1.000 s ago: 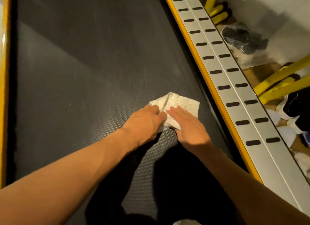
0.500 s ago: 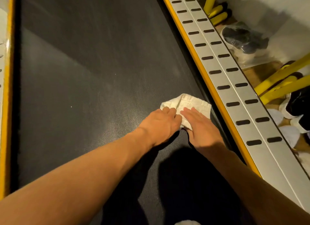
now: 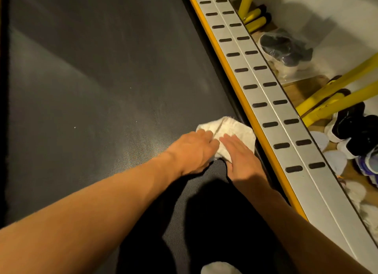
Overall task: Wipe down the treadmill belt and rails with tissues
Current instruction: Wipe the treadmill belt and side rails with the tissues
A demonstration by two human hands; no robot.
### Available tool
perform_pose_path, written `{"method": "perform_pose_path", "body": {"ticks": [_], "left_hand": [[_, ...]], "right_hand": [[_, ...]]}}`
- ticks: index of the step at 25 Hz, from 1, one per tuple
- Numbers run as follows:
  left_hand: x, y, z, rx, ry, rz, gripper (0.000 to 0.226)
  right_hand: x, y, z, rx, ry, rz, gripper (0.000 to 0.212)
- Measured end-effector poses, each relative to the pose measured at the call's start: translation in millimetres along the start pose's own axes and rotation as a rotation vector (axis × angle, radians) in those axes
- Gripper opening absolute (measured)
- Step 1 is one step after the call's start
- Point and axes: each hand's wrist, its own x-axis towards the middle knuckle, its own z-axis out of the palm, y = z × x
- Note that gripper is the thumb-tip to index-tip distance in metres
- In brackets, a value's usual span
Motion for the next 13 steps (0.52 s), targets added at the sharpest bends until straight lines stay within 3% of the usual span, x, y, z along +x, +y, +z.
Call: {"method": "perform_pose_path", "body": {"ticks": [7,9,13], "left_hand": [[4.9,-14.5,-16.4,-0.001,-0.109,-0.132,0.037],[-13.1,-15.4,-11.4,-0.005,-0.116,-0.088,0.039],[-59.6,1.1,12.9,-0.080,-0.093,0.010,0.032]], "right_hand": [[15.3,-41.1,13.8,-0.032,0.059,0.159,0.055],[2.2,-43.5,20.8,-0.017,0.047,0.075,0.050],[-45.2,-20.1,47.1,-0.129,0.230,-0.276,0.037]]}}
